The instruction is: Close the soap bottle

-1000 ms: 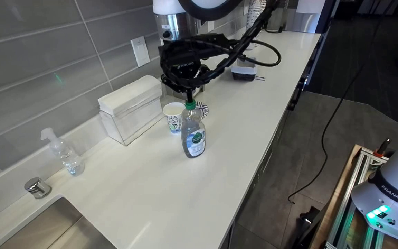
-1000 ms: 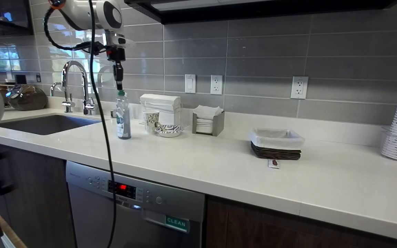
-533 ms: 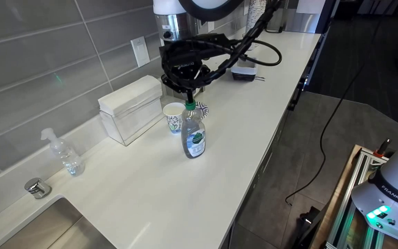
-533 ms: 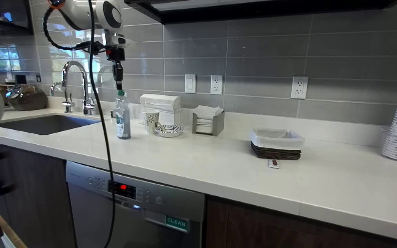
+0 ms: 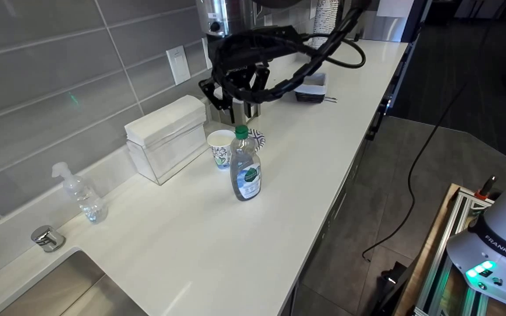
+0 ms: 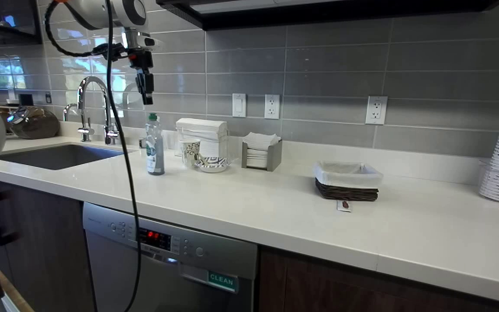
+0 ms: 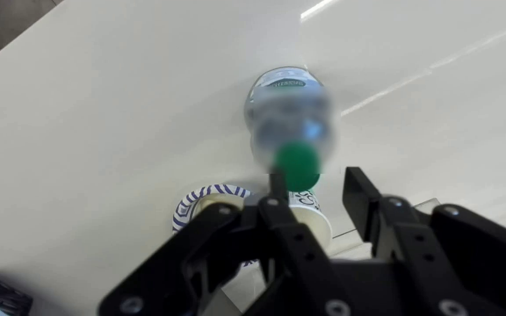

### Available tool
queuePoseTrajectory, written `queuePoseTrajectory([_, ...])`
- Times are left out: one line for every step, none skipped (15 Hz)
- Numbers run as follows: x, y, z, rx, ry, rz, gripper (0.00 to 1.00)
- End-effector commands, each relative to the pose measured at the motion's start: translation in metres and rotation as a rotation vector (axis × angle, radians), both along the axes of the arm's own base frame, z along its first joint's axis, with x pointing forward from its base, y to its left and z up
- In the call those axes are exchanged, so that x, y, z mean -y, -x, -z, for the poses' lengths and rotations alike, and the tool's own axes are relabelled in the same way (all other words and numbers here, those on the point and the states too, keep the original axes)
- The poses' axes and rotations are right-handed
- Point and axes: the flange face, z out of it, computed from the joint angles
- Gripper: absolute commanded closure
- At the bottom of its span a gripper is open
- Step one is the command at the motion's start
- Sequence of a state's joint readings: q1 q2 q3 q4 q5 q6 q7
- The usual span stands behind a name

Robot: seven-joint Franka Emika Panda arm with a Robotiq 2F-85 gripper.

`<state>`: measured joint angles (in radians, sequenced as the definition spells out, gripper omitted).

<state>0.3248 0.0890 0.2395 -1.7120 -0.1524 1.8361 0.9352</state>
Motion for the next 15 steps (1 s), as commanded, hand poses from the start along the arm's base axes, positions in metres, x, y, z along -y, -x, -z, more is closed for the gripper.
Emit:
queuePoseTrajectory([0.005,0.028,-0.025,-0.013,0.049,-0.116,0.3])
queuePoseTrajectory([0.006,0.035,-0.034,-0.025,0.061,-0.155,0.21])
queuePoseTrajectory([0.008,0.042,-0.042,-0.032,0.078,-0.198,0.14])
queuePoseTrajectory([0.011,0.049,-0.051,-0.041,0.083,-0.231,0.05])
queuePoseTrajectory([0.015,0.054,-0.059,-0.045,0.097,-0.257,0.01])
queuePoseTrajectory([0.02,0.062,-0.068,-0.055,0.1,-0.303,0.0])
queuePoseTrajectory([0.025,0.067,-0.076,-0.051,0.1,-0.351,0.0])
queuePoseTrajectory([0.03,0.071,-0.084,-0.047,0.106,-0.38,0.0])
queuePoseTrajectory([0.037,0.074,-0.093,-0.032,0.113,-0.406,0.0])
queuePoseTrajectory([0.042,0.076,-0.1,-0.013,0.115,-0.423,0.0])
queuePoseTrajectory([0.047,0.079,-0.108,0.008,0.113,-0.444,0.0])
queuePoseTrajectory([0.053,0.081,-0.115,0.026,0.107,-0.46,0.0])
queuePoseTrajectory([0.059,0.083,-0.121,0.053,0.091,-0.467,0.01])
queuePoseTrajectory([0.064,0.085,-0.126,0.059,0.077,-0.476,0.0])
queuePoseTrajectory([0.071,0.087,-0.131,0.065,0.047,-0.481,0.0])
